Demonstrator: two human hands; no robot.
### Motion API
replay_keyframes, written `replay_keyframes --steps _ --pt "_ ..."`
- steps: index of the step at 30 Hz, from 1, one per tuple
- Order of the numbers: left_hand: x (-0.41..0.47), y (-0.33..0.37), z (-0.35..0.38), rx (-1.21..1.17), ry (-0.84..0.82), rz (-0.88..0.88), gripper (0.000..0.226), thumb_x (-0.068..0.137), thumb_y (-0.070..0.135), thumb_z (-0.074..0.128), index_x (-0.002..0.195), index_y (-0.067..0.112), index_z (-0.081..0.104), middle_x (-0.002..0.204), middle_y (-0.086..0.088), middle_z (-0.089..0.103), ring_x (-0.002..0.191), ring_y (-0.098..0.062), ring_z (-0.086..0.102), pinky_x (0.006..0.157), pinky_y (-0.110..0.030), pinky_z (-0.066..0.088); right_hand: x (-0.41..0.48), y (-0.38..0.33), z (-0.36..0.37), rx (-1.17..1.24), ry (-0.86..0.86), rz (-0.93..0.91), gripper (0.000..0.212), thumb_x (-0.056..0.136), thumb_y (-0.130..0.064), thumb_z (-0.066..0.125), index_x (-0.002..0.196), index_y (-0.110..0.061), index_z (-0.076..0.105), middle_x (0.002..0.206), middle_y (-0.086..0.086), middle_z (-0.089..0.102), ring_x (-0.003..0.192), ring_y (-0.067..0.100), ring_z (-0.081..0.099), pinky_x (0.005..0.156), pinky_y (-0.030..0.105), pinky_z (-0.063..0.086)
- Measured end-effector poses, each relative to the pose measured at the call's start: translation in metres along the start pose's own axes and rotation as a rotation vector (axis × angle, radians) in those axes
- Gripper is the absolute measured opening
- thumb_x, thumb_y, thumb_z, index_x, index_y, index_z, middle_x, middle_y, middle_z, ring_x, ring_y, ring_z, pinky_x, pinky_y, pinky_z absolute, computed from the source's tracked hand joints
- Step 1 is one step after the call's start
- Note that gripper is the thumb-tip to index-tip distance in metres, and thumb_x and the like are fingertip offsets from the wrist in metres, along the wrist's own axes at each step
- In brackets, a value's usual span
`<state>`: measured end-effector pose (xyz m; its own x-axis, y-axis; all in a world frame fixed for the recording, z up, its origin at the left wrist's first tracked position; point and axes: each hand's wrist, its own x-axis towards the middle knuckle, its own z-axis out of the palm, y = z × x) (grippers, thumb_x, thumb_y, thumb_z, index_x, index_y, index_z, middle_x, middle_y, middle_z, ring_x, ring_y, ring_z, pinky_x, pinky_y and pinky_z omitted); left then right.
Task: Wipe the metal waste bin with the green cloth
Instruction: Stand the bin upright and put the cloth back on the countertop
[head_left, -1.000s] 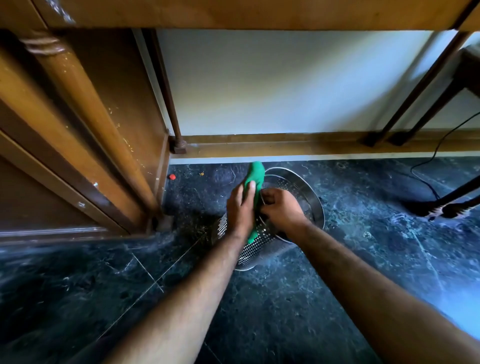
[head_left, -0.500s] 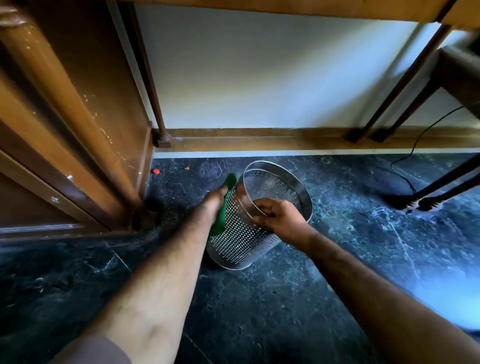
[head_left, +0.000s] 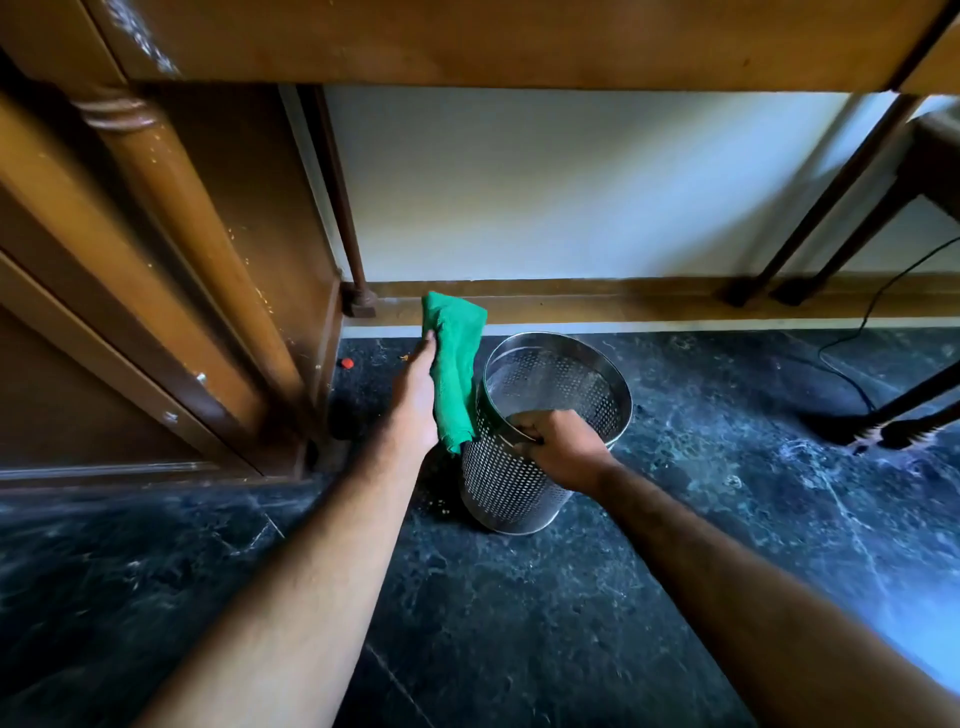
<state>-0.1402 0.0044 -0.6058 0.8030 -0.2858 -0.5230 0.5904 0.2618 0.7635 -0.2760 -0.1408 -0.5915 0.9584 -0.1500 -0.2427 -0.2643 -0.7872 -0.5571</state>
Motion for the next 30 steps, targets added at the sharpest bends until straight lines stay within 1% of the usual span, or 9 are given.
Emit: replay_keyframes --steps 4,9,14,17,20,22,25,27,30 --pt "0.0 0.0 -0.021 -0.055 0.027 0.001 0.053 0.09 0.062 0.055 0.112 0.016 0.073 0.096 -0.011 0.076 0.077 -0.026 0.073 0.076 -0.037 0.06 0.006 -0.004 0.013 -0.087 -0.013 -0.005 0.029 0.087 -0.03 0.068 0.116 -0.035 0.069 0.1 0.0 0.078 0.091 0.026 0.07 0.077 0.036 0.057" --pt "0.002 0.003 -0.041 -0.038 0.126 0.009 0.059 0.083 0.062 0.064 0.121 0.017 0.07 0.114 -0.012 0.075 0.104 -0.033 0.072 0.096 -0.049 0.056 0.009 -0.004 0.029 -0.142 -0.007 -0.004 0.028 0.085 -0.033 0.063 0.113 -0.037 0.065 0.1 0.0 0.077 0.09 0.028 0.071 0.073 0.032 0.053" --pt "-0.001 0.002 -0.049 -0.076 0.117 0.015 0.047 0.088 0.06 0.059 0.106 0.02 0.074 0.092 -0.008 0.08 0.085 -0.028 0.075 0.073 -0.036 0.059 0.012 -0.002 0.029 -0.116 -0.039 -0.004 0.031 0.086 -0.031 0.065 0.117 -0.034 0.066 0.109 0.0 0.077 0.099 0.027 0.071 0.079 0.032 0.056" --pt "-0.004 0.012 -0.041 -0.088 0.099 0.068 0.045 0.091 0.058 0.054 0.103 0.02 0.074 0.088 -0.007 0.08 0.077 -0.026 0.075 0.066 -0.032 0.058 0.009 -0.01 0.018 -0.069 -0.014 -0.068 0.083 0.072 -0.061 0.076 0.141 -0.027 0.047 0.14 0.0 0.062 0.126 0.022 0.06 0.104 0.043 0.052" --pt "-0.024 0.023 -0.025 -0.124 0.136 0.078 0.05 0.091 0.06 0.052 0.114 0.02 0.07 0.104 -0.01 0.076 0.093 -0.028 0.071 0.078 -0.037 0.056 -0.001 -0.037 0.004 -0.202 0.122 -0.256 0.118 0.062 -0.082 0.066 0.154 -0.018 0.028 0.16 0.006 0.038 0.149 0.023 0.032 0.122 0.045 0.03" --pt "-0.044 0.03 -0.01 -0.173 0.184 0.029 0.052 0.091 0.061 0.051 0.113 0.018 0.07 0.102 -0.011 0.076 0.094 -0.029 0.071 0.082 -0.04 0.057 -0.008 -0.058 -0.007 -0.169 0.131 -0.314 0.114 0.067 -0.07 0.072 0.156 -0.017 0.024 0.163 0.008 0.033 0.151 0.024 0.027 0.124 0.043 0.026" --pt "-0.075 0.046 0.013 -0.214 0.251 -0.06 0.046 0.092 0.059 0.052 0.099 0.017 0.07 0.076 -0.009 0.079 0.072 -0.027 0.075 0.064 -0.033 0.057 -0.023 -0.09 -0.032 -0.042 0.107 -0.276 0.094 0.073 -0.041 0.076 0.153 -0.016 0.033 0.159 0.008 0.04 0.143 0.025 0.042 0.118 0.038 0.036" --pt "-0.104 0.064 0.032 -0.241 0.275 -0.089 0.041 0.094 0.054 0.052 0.091 0.017 0.067 0.063 -0.005 0.077 0.056 -0.02 0.074 0.054 -0.028 0.054 -0.038 -0.111 -0.057 0.001 0.103 -0.229 0.08 0.074 -0.034 0.07 0.148 -0.016 0.043 0.15 0.01 0.053 0.129 0.028 0.057 0.107 0.038 0.048" --pt "-0.144 0.092 0.06 -0.281 0.247 -0.122 0.039 0.092 0.053 0.057 0.093 0.015 0.068 0.076 -0.009 0.076 0.067 -0.023 0.073 0.059 -0.032 0.054 -0.059 -0.137 -0.1 0.108 0.144 -0.121 0.059 0.077 -0.025 0.063 0.135 -0.016 0.059 0.12 0.017 0.072 0.102 0.033 0.071 0.088 0.037 0.058"
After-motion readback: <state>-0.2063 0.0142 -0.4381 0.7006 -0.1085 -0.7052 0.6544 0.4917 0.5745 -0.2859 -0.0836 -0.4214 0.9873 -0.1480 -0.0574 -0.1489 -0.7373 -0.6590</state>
